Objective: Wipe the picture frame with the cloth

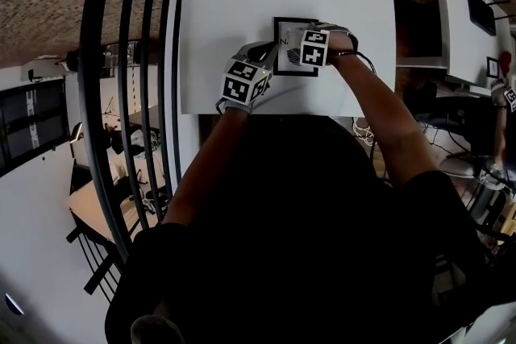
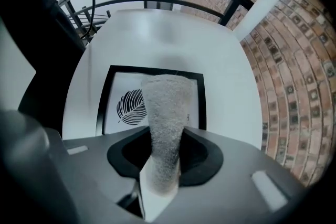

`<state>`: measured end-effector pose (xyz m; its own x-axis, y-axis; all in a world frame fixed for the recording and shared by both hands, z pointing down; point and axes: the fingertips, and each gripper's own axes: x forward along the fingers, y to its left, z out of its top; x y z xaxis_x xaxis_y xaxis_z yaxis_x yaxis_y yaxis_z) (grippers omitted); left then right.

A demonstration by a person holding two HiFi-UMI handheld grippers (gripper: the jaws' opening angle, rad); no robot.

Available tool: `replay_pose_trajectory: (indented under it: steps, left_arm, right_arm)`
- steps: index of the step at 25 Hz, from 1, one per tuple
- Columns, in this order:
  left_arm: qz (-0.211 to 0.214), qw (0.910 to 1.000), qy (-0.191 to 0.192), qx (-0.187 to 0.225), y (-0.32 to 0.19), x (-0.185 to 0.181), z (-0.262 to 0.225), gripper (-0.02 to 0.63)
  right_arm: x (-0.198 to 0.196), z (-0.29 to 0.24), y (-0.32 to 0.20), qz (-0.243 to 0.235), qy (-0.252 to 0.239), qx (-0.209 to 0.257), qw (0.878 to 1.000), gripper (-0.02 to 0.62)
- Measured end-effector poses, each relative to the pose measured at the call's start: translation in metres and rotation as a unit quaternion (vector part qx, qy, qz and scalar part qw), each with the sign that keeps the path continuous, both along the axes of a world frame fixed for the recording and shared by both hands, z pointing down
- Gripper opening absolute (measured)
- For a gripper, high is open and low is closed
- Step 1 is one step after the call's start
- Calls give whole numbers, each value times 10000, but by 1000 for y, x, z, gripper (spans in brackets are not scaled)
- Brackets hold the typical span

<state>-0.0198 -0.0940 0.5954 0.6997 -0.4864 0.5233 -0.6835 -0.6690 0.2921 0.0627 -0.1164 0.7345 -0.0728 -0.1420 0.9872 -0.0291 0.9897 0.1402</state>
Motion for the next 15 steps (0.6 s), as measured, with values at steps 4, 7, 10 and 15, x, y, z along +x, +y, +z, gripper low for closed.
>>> replay_pose_trajectory:
  steps: [4,7,10,15]
  left_arm:
    - [191,9998,9,-10,-1,16,1,0]
    - [257,9997,4,-39,-1,25,2,0]
    - [253,9996,-32,-89,-1,27,5,0]
    - [91,9999,-45,-136,-2,21,8,0]
  right_arm:
    - [28,-2,5,252,86,-2,9996,126]
    - [53,2,11,460,157,-94,9988,127]
    - [72,1,14,608,233,-147,9978,129]
    - [50,-19,10,485,-206,-47,9986,129]
